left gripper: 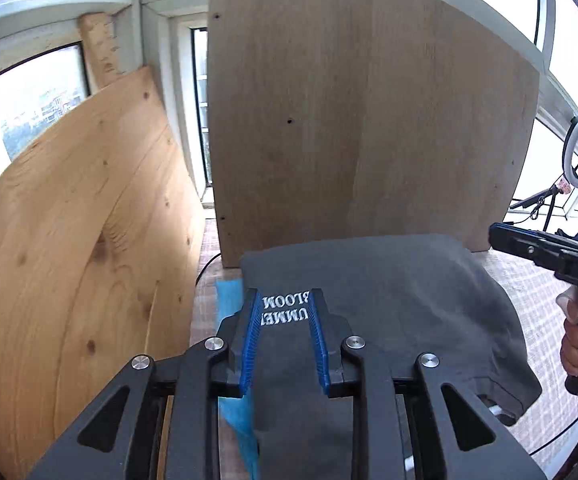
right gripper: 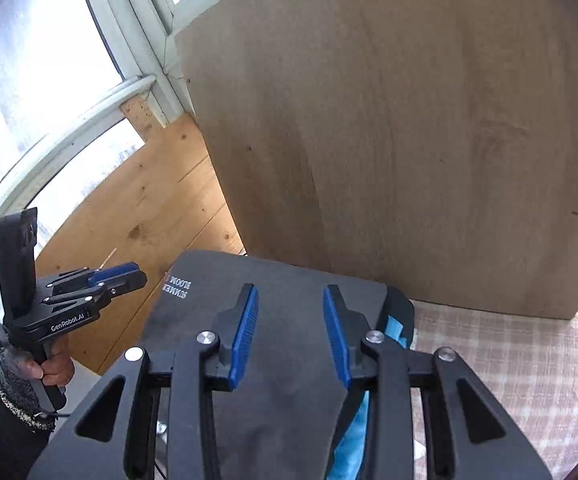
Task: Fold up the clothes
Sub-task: 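Lower the folded shirt onto the blue clothes stack and open both grippers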
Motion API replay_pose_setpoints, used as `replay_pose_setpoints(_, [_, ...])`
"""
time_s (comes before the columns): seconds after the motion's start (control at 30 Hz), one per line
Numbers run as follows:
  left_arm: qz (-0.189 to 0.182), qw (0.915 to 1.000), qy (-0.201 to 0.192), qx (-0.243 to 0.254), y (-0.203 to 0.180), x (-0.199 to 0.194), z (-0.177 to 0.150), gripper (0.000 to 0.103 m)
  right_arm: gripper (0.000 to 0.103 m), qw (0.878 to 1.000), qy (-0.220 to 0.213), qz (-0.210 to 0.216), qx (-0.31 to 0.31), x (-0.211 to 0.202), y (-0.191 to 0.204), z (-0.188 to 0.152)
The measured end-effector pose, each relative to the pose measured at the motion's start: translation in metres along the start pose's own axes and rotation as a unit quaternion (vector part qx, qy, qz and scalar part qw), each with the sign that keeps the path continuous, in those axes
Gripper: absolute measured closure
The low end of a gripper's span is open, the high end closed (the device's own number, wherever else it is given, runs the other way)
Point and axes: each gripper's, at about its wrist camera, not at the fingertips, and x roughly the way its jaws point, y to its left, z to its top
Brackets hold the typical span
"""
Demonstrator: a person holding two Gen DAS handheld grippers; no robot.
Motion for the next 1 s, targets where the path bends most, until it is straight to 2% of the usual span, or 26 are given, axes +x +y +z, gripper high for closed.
replay_pose_setpoints(0.07, [0.004, 0.9998, 0.021, -0.002, 0.003, 0.025, 0.004, 0.080, 0.070, 1.000, 0.010, -0.014, -0.015, 0.023, -0.001, 0.000])
replay_pose_setpoints(0.17, [0.030, 0.9980, 0.055, 0.003, 0.014, 0.058, -0.006, 0.076, 0.068, 0.999, 0.021, -0.008, -0.028, 0.045, -0.015, -0.019])
replay_pose_setpoints(0.23, [0.021, 0.9979, 0.062, -0.004, 0.024, 0.069, -0.014, 0.066, 0.068, 0.999, 0.030, 0.005, -0.021, 0.053, -0.030, -0.028])
replay_pose_setpoints(0.27, [0.015, 0.9979, 0.062, -0.011, 0.028, 0.069, -0.015, 0.065, 0.068, 0.999, 0.032, 0.010, -0.013, 0.052, -0.036, -0.028])
replay_pose_setpoints(0.3, [0.012, 0.9980, 0.061, -0.013, 0.030, 0.066, -0.014, 0.066, 0.068, 0.999, 0.030, 0.012, -0.004, 0.046, -0.038, -0.026])
replay_pose_setpoints(0.4, [0.042, 0.9979, 0.048, 0.002, 0.027, 0.046, -0.010, 0.071, 0.067, 1.000, 0.005, 0.012, -0.005, 0.017, -0.032, -0.021])
replay_pose_setpoints(0.5, [0.025, 0.9995, 0.021, -0.001, 0.023, 0.009, -0.017, 0.071, 0.067, 0.999, -0.014, 0.005, -0.030, -0.018, -0.012, -0.029])
replay_pose_setpoints(0.6, [0.016, 0.9999, 0.003, 0.002, 0.013, -0.024, -0.042, 0.071, 0.064, 0.999, -0.015, 0.001, -0.044, -0.040, 0.009, -0.052])
replay_pose_setpoints(0.67, [0.003, 1.0000, 0.003, 0.004, 0.005, -0.037, -0.063, 0.071, 0.064, 0.999, -0.003, 0.006, -0.042, -0.049, 0.016, -0.072])
replay_pose_setpoints(0.8, [0.008, 0.9990, 0.041, 0.016, -0.004, -0.043, -0.106, 0.069, 0.063, 0.996, 0.051, -0.002, -0.074, -0.057, 0.030, -0.117])
replay_pose_setpoints(0.93, [0.009, 0.9971, 0.074, -0.016, 0.008, -0.059, -0.147, 0.069, 0.061, 0.989, 0.115, -0.030, -0.085, -0.077, 0.030, -0.156])
replay_pose_setpoints(1.0, [0.016, 0.9959, 0.081, -0.036, 0.011, -0.074, -0.166, 0.069, 0.060, 0.988, 0.128, -0.049, -0.069, -0.095, 0.024, -0.170])
